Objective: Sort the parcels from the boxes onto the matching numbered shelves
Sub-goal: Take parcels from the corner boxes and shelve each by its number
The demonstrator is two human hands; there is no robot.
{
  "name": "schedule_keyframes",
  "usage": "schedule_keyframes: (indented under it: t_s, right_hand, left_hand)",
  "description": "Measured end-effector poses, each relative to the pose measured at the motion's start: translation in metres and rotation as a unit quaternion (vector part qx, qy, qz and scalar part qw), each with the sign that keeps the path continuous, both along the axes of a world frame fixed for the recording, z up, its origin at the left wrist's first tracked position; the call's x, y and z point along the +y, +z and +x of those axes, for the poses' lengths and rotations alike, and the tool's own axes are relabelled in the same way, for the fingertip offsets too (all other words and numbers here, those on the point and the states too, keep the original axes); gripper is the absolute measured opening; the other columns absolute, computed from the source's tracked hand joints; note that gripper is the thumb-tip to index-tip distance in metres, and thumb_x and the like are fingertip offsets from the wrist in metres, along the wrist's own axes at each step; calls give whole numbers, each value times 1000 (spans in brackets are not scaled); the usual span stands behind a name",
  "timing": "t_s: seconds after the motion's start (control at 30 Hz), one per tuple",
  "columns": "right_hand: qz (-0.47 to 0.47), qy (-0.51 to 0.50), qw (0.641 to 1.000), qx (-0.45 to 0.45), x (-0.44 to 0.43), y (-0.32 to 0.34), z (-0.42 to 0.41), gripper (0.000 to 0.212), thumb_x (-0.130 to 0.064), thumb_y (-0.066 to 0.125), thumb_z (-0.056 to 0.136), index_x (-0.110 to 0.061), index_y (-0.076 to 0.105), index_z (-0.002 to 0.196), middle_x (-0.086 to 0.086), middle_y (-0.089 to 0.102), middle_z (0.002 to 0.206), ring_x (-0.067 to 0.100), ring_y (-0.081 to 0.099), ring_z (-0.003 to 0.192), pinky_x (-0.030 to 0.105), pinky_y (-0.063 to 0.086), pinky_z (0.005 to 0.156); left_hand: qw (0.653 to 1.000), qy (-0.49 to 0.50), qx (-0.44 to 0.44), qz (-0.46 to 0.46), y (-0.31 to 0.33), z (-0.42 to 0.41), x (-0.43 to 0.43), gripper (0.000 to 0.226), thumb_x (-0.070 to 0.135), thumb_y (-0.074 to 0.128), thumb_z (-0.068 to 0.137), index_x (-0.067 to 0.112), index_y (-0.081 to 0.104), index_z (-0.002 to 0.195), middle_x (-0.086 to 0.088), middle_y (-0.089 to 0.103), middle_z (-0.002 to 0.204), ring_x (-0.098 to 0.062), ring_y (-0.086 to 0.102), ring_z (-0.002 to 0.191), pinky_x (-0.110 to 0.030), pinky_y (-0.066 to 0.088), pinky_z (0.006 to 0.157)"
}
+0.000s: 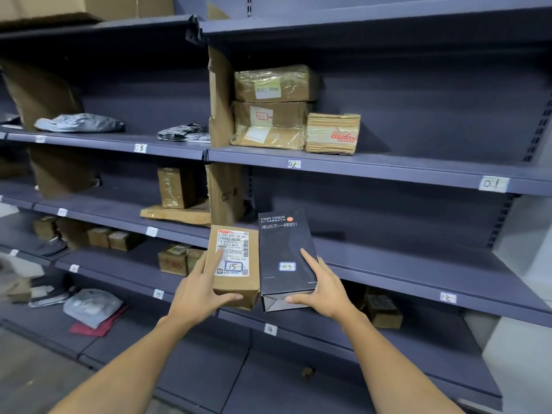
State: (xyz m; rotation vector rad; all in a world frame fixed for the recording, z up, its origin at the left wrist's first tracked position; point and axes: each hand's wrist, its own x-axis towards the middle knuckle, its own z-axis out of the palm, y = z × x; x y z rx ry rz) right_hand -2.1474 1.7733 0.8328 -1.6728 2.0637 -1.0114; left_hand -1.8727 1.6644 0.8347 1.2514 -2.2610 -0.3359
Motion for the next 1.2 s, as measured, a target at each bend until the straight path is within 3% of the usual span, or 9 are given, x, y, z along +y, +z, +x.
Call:
schedule_keyframes:
  t_s: [0.23,0.4,0.77,1.2]
  right_hand:
    - [4,27,1000,-6,-33,-5,26,122,-60,89,58,-58,12,152,5,14,167,15,2,155,45,20,123]
    - [-1,34,999,-2,-54,2,62,121,-58,90,59,-56,13,153,4,14,167,16,3,155,46,18,123]
    - [-17,22,1000,12,-106,16,181,122,-60,88,59,-55,11,154,5,17,167,12,-2,154,46,19,122]
    - [-32,23,999,26,-173,36,299,122,-64,87,58,-55,11,154,-1,16,167,14,1,155,45,23,122]
  left_hand:
    - [1000,22,1,-7,-2,32,-14,116,69,76,69,37,7,158,12,14,163,-22,47,133,-44,45,102]
    - [999,31,7,-6,-1,67,-34,117,71,75,68,39,7,157,10,19,162,-24,50,130,-45,49,99]
    - [1000,18,20,-10,9,183,-99,117,72,74,68,42,4,157,10,14,164,-24,46,134,-43,45,102]
    - [999,6,39,-35,29,306,-165,119,71,76,65,41,7,157,12,20,161,-25,48,132,-46,50,95]
